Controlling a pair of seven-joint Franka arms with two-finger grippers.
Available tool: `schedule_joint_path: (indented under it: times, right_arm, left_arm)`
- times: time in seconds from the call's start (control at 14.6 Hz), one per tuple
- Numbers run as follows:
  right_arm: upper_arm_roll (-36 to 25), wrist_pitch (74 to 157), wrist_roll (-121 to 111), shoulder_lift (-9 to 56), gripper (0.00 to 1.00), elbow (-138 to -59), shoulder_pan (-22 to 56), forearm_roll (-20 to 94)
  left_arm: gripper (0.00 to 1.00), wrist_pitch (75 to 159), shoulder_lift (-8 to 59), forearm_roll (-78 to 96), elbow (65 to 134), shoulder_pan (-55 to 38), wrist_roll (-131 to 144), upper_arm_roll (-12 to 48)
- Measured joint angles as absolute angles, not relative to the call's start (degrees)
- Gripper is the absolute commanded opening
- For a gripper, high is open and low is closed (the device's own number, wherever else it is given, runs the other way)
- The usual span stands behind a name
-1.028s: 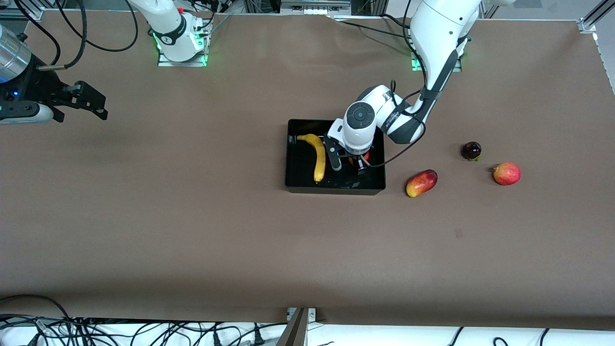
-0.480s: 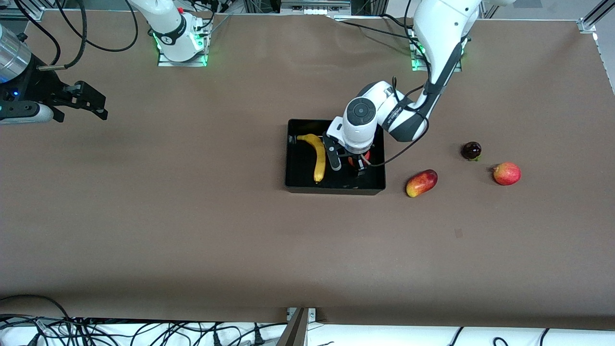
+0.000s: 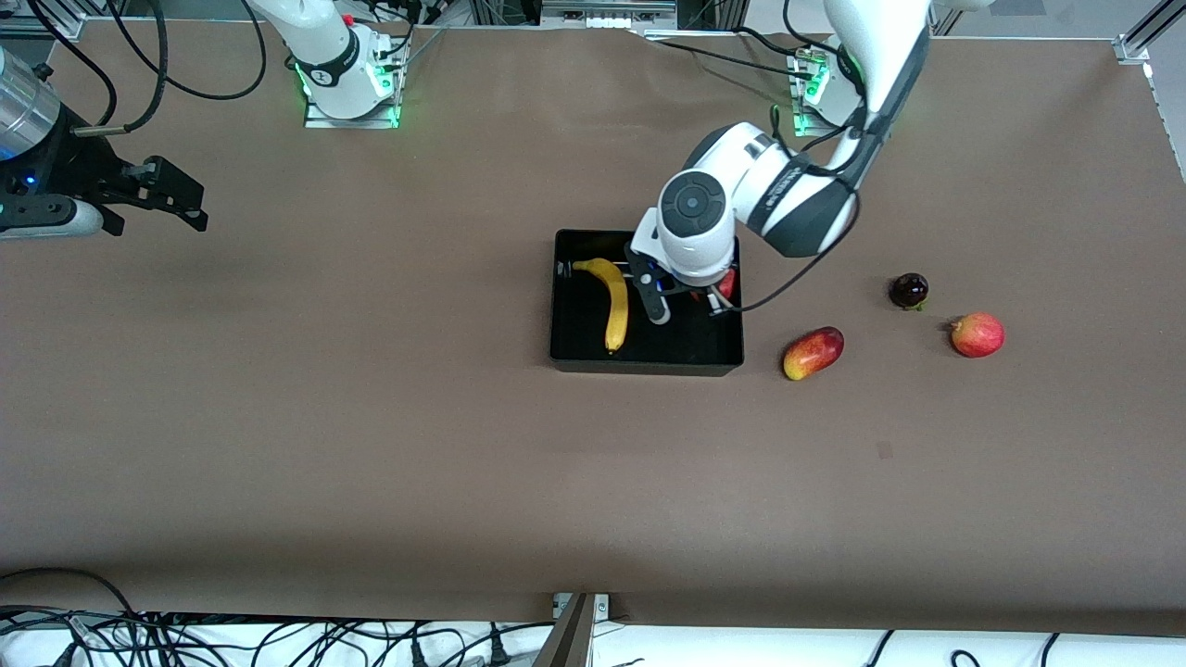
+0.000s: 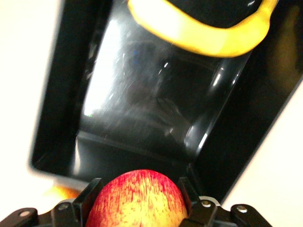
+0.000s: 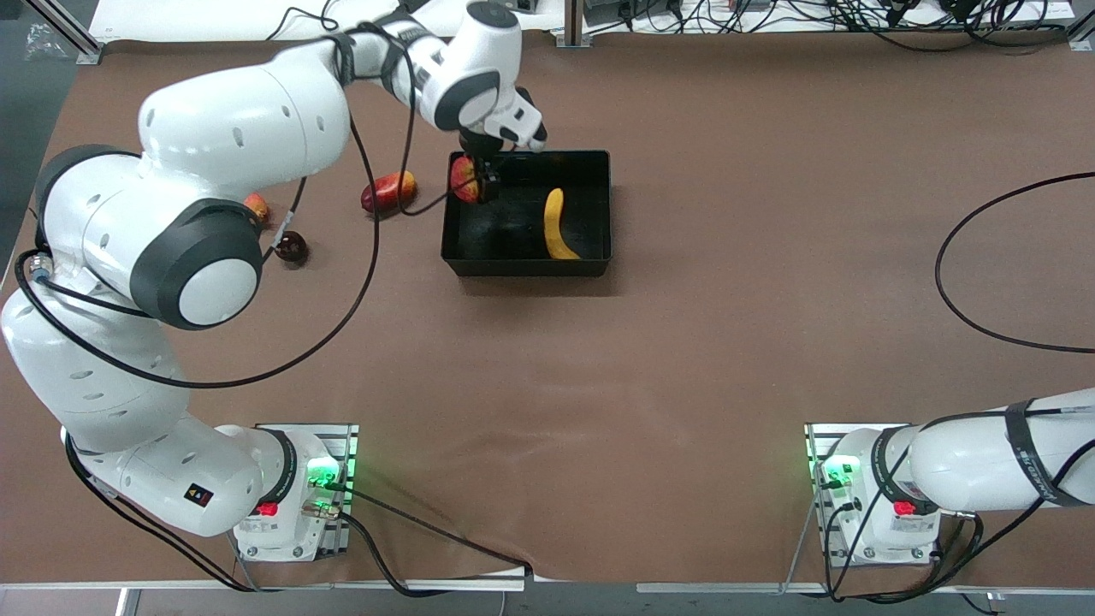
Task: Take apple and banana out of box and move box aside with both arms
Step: 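Carry the apple out and set it beside the mango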
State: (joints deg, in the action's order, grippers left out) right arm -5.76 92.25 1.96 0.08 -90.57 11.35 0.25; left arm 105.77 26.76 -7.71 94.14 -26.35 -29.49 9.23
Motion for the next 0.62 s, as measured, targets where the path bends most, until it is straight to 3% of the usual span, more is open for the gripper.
schedule_joint_path:
  times: [0.21,0.62]
  right_arm:
    - [-5.8,92.3,2.0,0.1,1.0,-90.6,11.3,0.3]
    - [-5.8,92.3,2.0,0.1,1.0,-90.6,11.3,0.3]
  left_arm:
    - [0.31,96.1,26.7,-7.6,89.7,-20.2,-29.6,9.1]
    - [0.3,95.9,29.9,-7.9,91.0,-4.3,-40.3,8.8]
